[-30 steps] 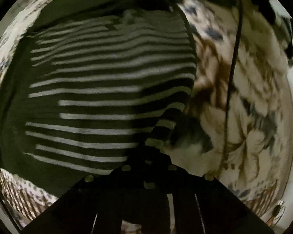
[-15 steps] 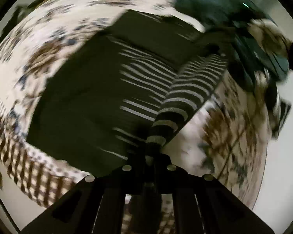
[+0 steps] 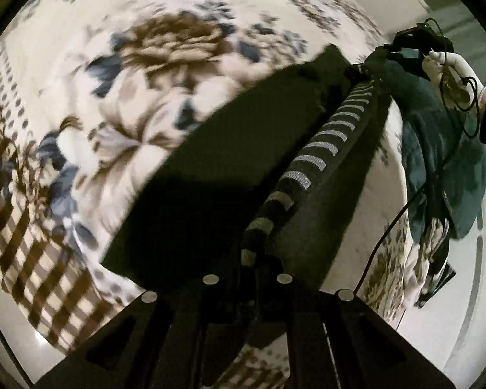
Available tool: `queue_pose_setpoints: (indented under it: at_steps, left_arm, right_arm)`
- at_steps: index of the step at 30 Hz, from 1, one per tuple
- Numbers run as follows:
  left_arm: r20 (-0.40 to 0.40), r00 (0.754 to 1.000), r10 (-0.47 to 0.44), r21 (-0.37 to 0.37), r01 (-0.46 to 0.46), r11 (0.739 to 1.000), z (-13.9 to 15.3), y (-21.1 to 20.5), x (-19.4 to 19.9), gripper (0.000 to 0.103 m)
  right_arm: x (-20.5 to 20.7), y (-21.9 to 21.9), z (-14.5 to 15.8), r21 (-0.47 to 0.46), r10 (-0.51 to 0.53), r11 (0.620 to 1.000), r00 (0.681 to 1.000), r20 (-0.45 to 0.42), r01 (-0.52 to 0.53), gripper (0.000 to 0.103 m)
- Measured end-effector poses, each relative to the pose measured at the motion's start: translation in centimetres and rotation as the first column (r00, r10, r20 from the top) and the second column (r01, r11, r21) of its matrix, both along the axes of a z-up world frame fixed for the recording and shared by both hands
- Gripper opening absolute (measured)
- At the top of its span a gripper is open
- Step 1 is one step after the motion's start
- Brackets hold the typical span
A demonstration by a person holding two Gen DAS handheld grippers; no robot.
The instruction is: Fold small clothes
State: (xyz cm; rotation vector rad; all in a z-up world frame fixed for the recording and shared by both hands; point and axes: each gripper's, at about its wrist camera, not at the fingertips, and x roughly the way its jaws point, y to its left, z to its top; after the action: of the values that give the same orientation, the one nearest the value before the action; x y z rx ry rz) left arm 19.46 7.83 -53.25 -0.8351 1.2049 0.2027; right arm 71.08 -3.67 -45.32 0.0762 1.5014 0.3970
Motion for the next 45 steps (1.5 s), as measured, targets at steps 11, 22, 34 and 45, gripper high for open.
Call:
queue_pose_setpoints:
  at_steps: [11,22,34,45]
  left_arm:
    - [-0.112,0.992,0.061,-0.143,-0.076,0.987,-5.6,6.6,-0.6,0.018]
    - [-0.110,0.994,-0.011,-0.120,-0.002,0.993,-4.6,9.8,0.4,0.064]
    - [-0.194,0.981,-0.029,0.072,0.044,0.996,-4.0,10.3,6.3,0.064]
    - [-0.091,0.970,-0.227,0.187,0.241,0.953,-4.7,6.4,22.8,0.064]
  right_arm:
    - [0.9,8.5,-8.3,-0.102,-0.030,0.994,0.998,-0.056,0.024,0.032]
    - [-21.0,-2.4,-3.6,0.000,0.021,1.000,1.000,-0.022,-0.021,0.072]
    - [-36.0,-16.4,-13.5,0.053,-0.289,0.950,0.930,-0.228,0.309,0.072]
    - [-33.5,-15.3,-13.8,0.080,-0.170,0.979,0.971,-0.166,0.185,0.072]
